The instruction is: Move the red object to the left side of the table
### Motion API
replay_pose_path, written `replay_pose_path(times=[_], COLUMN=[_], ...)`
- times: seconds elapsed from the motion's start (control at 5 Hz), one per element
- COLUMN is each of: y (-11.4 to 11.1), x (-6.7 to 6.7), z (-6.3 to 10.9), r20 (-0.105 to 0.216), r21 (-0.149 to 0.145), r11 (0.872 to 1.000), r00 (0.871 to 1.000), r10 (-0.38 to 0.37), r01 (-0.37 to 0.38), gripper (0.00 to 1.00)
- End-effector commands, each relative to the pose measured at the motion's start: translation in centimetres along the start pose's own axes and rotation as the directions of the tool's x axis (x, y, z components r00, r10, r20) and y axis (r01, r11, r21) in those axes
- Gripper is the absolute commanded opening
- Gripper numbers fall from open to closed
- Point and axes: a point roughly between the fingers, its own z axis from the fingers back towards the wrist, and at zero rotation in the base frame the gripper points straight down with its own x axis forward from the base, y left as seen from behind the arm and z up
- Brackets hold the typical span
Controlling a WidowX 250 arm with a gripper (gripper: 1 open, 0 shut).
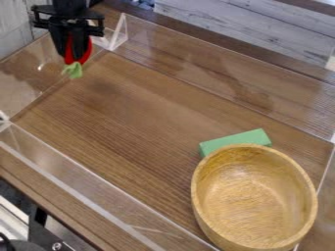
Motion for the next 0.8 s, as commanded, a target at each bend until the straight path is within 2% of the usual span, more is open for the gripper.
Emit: replay_pose_path(times=[0.0, 0.2, 0.4, 0.6], y=[0.5, 0.5, 0.2, -0.3], x=[0.7, 0.7, 1.3, 2.0], z=[0.9, 0.1, 0.1, 0.4], r20=[0.048, 0.034, 0.024, 0.027], r21=[-0.003, -0.026, -0.049, -0.056], r11=[1.0, 1.0, 0.998, 0.994], r00=[0.999, 0.999, 0.999, 0.996], r10=[0.005, 0.002, -0.038, -0.09], r01=[-0.005, -0.001, 0.039, 0.091], gripper=[0.0, 1.0, 1.0, 1.0])
